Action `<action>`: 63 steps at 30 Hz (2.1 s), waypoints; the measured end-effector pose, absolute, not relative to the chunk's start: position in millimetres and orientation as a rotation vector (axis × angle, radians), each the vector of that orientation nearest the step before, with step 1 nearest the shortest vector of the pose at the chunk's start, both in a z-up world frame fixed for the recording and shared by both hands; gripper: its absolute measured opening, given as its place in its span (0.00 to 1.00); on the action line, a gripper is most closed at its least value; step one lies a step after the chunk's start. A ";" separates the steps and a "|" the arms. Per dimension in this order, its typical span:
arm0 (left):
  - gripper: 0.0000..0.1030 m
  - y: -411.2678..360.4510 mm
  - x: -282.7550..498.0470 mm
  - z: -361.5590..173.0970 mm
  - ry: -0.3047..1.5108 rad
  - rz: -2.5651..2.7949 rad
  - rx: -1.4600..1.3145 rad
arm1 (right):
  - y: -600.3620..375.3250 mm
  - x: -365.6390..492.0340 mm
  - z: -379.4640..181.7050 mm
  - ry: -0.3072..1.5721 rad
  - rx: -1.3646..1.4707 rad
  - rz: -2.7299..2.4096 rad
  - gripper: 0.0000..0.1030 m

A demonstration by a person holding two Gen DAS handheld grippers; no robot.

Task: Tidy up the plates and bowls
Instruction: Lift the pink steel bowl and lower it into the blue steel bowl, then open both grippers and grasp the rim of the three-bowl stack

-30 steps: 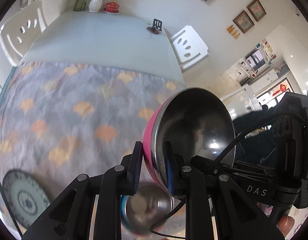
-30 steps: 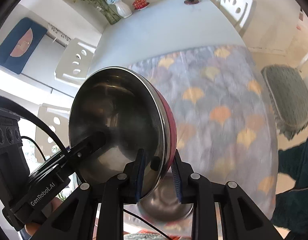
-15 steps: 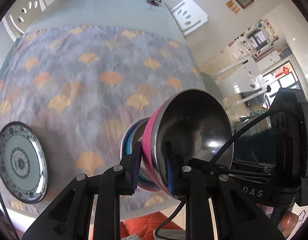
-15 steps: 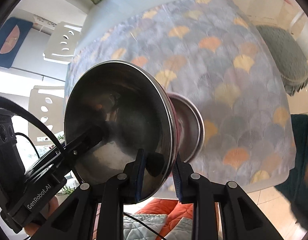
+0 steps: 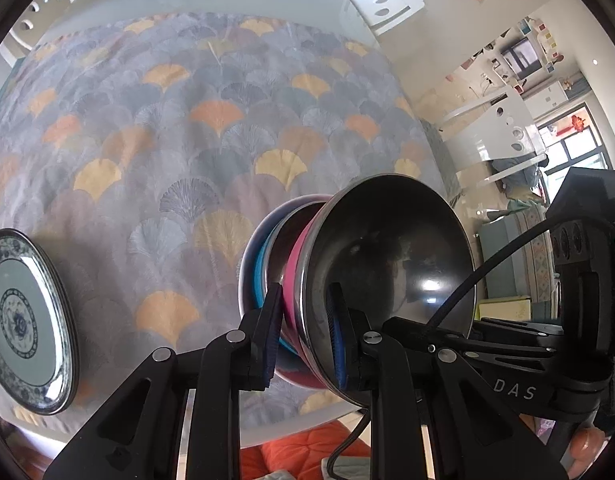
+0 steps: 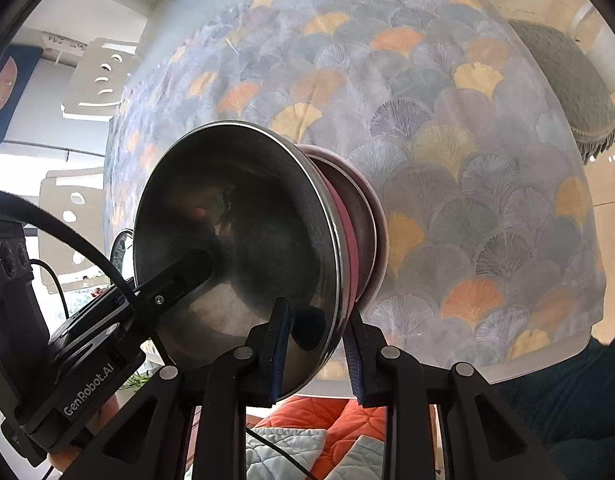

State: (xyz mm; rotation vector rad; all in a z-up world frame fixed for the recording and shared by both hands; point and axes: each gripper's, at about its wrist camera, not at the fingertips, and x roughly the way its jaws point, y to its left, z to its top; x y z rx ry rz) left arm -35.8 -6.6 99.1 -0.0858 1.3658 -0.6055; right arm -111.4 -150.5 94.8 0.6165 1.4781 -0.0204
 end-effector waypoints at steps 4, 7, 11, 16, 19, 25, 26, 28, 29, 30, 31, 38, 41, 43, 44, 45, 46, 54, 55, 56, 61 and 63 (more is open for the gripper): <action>0.17 -5.9 -34.3 94.0 1.380 -0.601 -0.088 | -149.7 -110.9 91.5 1.479 0.617 -0.016 0.26; 0.17 -7.9 -31.7 92.7 1.381 -0.595 -0.067 | -148.6 -110.8 90.7 1.476 0.623 -0.009 0.26; 0.17 -4.6 -27.9 89.0 1.406 -0.602 -0.084 | -151.6 -110.7 84.3 1.494 0.662 0.008 0.26; 0.17 1.0 -26.3 89.4 1.410 -0.611 -0.108 | -164.9 -115.8 88.2 1.468 0.692 -0.007 0.32; 0.17 0.0 -28.5 91.7 1.411 -0.626 -0.107 | -176.6 -122.7 87.7 1.439 0.763 -0.020 0.35; 0.18 -0.9 -39.0 95.7 1.408 -0.667 -0.106 | -182.1 -134.9 95.2 1.391 0.867 0.023 0.35; 0.18 0.7 -39.7 96.3 1.406 -0.672 -0.109 | -180.7 -136.2 98.3 1.384 0.858 0.025 0.35; 0.18 4.3 -40.7 97.3 1.398 -0.677 -0.108 | -177.0 -139.2 106.7 1.363 0.830 0.025 0.35; 0.18 6.8 -41.1 97.4 1.394 -0.675 -0.110 | -175.6 -140.8 109.5 1.356 0.822 0.017 0.35; 0.18 9.2 -41.3 97.6 1.393 -0.676 -0.114 | -175.1 -142.1 111.1 1.350 0.813 0.002 0.35; 0.18 11.6 -41.6 97.8 1.394 -0.677 -0.120 | -175.5 -143.3 111.7 1.345 0.802 -0.012 0.35; 0.18 21.7 -48.7 100.7 1.387 -0.689 -0.122 | -196.2 -154.2 91.8 1.327 0.887 -0.078 0.35; 0.18 25.6 -50.4 103.3 1.372 -0.679 -0.121 | -197.5 -152.5 77.7 1.339 0.922 -0.065 0.35; 0.18 29.6 -51.4 105.3 1.361 -0.659 -0.126 | -196.1 -150.0 76.4 1.340 0.943 -0.037 0.35; 0.18 32.0 -51.3 106.5 1.358 -0.648 -0.135 | -196.4 -149.5 79.1 1.335 0.940 -0.023 0.35; 0.18 33.3 -51.3 107.6 1.356 -0.641 -0.142 | -194.8 -147.2 84.8 1.328 0.926 -0.010 0.35; 0.18 34.0 -50.2 108.9 1.353 -0.633 -0.151 | -193.5 -143.4 94.7 1.319 0.886 -0.001 0.35; 0.18 17.1 -61.0 144.5 1.234 -0.572 -0.063 | -162.8 -138.7 183.8 1.212 0.370 -0.048 0.41; 0.19 15.0 -62.6 146.9 1.222 -0.560 -0.065 | -159.9 -141.4 192.5 1.189 0.335 -0.049 0.51; 0.22 13.7 -63.2 148.9 1.212 -0.553 -0.080 | -157.3 -143.6 199.3 1.166 0.320 -0.041 0.54; 0.33 -0.5 -56.1 154.3 1.188 -0.544 -0.140 | -162.0 -147.0 202.4 1.148 0.344 0.016 0.54; 0.33 -7.6 -53.1 155.7 1.170 -0.516 -0.117 | -168.9 -146.4 194.1 1.168 0.374 0.017 0.54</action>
